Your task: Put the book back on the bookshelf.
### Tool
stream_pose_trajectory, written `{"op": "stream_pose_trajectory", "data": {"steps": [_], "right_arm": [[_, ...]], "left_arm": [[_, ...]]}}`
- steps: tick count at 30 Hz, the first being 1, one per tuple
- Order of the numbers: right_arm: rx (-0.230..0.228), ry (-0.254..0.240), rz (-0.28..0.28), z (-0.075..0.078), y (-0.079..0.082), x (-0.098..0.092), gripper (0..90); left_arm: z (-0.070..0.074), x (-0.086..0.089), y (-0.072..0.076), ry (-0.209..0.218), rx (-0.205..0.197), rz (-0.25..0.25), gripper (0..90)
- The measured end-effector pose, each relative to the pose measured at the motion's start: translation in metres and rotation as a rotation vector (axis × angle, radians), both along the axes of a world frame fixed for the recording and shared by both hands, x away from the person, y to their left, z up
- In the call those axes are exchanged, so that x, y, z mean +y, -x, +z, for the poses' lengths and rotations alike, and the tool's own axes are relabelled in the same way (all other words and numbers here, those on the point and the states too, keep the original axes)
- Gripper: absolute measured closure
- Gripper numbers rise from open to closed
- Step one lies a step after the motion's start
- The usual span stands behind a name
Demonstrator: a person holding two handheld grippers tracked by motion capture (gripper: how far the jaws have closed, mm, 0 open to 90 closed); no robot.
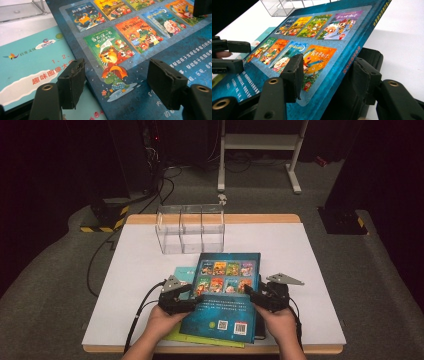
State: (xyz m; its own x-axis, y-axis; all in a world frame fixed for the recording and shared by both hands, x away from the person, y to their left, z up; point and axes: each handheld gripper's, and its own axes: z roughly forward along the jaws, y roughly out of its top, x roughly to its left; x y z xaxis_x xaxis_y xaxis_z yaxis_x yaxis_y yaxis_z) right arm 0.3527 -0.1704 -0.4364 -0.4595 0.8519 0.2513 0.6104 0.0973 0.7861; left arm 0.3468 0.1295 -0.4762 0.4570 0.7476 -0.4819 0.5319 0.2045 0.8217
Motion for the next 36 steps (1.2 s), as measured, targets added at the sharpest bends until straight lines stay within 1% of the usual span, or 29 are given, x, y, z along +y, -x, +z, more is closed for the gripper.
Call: {"op": "stream_pose_trajectory", "data": {"steps": [1,2,3,4,6,8,11,13,15,16,17,20,21,23,24,27,30,31,34,36], "right_arm": [[-0.001,-0.011,-0.003,-0.001,-0.001,0.0,43.6],[-0.001,-0.012,-0.002,-0.003,-0.002,0.001,37.8],[-0.008,0.006,0.005,-0.004,-0.003,0.002,34.2],[0.0,0.013,0.016,-0.004,-0.004,0.005,32.7],[0.011,0.009,0.018,-0.005,-0.005,0.009,31.8],[0.023,0.002,0.023,-0.005,-0.006,0.008,32.6],[0.043,-0.026,0.029,-0.007,-0.008,0.006,35.0],[0.04,-0.022,0.03,-0.007,-0.007,0.007,35.7],[0.027,-0.019,0.028,-0.005,-0.005,0.007,40.2],[0.027,-0.019,0.028,-0.005,-0.005,0.007,40.2],[0.019,-0.015,0.027,-0.004,-0.004,0.007,42.6],[0.015,-0.007,0.025,-0.002,-0.002,0.006,44.2],[0.008,-0.003,0.03,-0.001,-0.002,0.006,44.9],[0.001,-0.007,0.032,-0.001,-0.001,0.005,47.7],[-0.016,-0.01,0.039,-0.001,0.0,0.004,47.9],[-0.025,-0.013,0.037,-0.001,0.002,0.003,48.1],[-0.034,-0.007,0.04,-0.001,0.003,0.004,48.2],[-0.038,-0.006,0.042,0.0,0.003,0.004,48.5],[-0.043,-0.005,0.047,0.001,0.004,0.003,48.9],[-0.058,-0.001,0.051,0.002,0.006,0.004,49.0]], "left_arm": [[0.0,0.0,0.0,0.0,-0.001,0.0,31.1],[0.0,0.0,0.0,0.001,-0.003,0.0,31.1],[0.0,-0.001,0.001,-0.007,-0.006,-0.002,31.1],[0.0,-0.001,0.001,-0.005,-0.004,0.0,31.1],[0.0,0.0,0.0,-0.004,-0.003,-0.001,31.1],[0.0,-0.001,0.001,-0.007,-0.005,-0.001,31.2],[0.0,-0.001,0.001,-0.007,-0.005,0.0,31.1],[0.0,-0.001,0.001,-0.006,-0.004,0.0,31.1],[0.0,0.0,0.001,0.0,-0.002,0.002,31.1],[0.0,0.0,0.001,0.0,-0.002,0.002,31.1],[-0.001,0.0,0.001,-0.002,-0.002,0.0,31.1],[-0.001,0.0,0.001,0.0,-0.003,-0.001,31.1],[-0.001,0.0,0.001,0.008,-0.007,0.003,31.0],[-0.001,0.001,0.001,0.009,0.0,-0.001,31.1],[-0.001,0.001,0.001,0.012,0.001,-0.003,31.0],[-0.001,0.001,0.001,0.004,-0.001,-0.004,30.9],[0.0,0.001,0.0,0.006,0.008,-0.004,30.5],[0.0,0.001,0.0,0.018,0.014,0.002,30.1],[0.0,0.002,-0.002,0.019,0.025,-0.003,27.8],[0.0,0.004,-0.003,0.032,0.04,-0.002,26.0]]}}
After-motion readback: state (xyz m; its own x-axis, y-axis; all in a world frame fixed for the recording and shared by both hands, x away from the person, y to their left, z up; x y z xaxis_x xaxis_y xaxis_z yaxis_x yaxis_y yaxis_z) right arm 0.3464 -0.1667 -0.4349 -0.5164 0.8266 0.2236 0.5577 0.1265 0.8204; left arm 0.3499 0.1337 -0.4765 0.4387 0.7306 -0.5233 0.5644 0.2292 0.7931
